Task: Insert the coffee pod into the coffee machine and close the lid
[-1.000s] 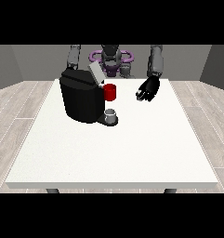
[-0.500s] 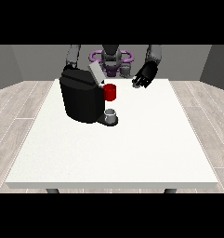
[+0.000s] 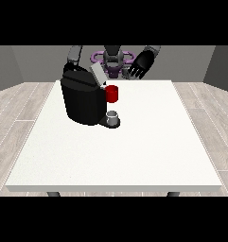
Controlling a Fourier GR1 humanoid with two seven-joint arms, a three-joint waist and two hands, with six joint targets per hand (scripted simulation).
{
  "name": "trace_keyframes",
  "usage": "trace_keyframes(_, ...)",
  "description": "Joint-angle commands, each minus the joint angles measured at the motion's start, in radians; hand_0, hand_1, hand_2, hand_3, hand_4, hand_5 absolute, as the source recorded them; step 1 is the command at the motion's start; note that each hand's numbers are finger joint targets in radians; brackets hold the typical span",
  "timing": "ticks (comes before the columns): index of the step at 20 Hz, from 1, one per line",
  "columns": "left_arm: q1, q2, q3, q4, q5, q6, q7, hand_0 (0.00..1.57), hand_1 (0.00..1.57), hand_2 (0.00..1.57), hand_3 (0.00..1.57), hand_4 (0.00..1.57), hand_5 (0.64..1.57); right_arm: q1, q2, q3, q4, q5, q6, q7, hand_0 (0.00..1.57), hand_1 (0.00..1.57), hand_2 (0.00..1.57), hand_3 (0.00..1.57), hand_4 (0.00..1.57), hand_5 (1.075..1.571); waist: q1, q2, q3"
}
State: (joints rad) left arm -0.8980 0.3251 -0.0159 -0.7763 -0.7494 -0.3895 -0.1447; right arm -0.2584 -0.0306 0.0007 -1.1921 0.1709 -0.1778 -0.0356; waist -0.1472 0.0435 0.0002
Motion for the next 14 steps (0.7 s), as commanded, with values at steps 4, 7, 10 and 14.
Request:
trace_keyframes(4, -0.145, 0.029, 0.107, 0.033, 0.056, -0.053, 0.103, 1.23, 1.23, 1.26, 1.27, 0.5, 1.571, -0.023, 0.003, 0.006, -0.055, -0.005, 0.004, 0.026, 0.0, 0.0, 0.0, 0.0, 0.0, 1.571, -0.085, 0.031, -0.0003)
trace_keyframes(7, -0.179, 0.01, 0.112, 0.029, 0.051, -0.019, 0.12, 1.27, 1.27, 1.3, 1.27, 0.49, 1.571, -0.062, -0.042, -0.008, -0.065, 0.003, 0.022, 0.045, 0.0, 0.0, 0.0, 0.0, 0.0, 1.571, -0.101, 0.065, -0.0002)
trace_keyframes(10, -0.271, 0.093, 0.13, 0.039, 0.042, -0.045, 0.099, 1.17, 1.17, 1.25, 1.27, 0.48, 1.571, -0.094, -0.017, -0.008, -0.071, -0.004, 0.008, -0.008, 0.0, 0.0, 0.0, 0.0, 0.0, 1.571, -0.128, 0.149, 0.0001)
trace_keyframes(14, -0.283, 0.077, 0.126, 0.051, 0.025, -0.018, 0.125, 1.25, 1.25, 1.3, 1.25, 0.48, 1.571, -0.161, -0.054, -0.053, -0.085, -0.025, 0.013, 0.057, 0.0, 0.0, 0.0, 0.0, 0.19, 1.571, -0.128, 0.164, -0.0001)
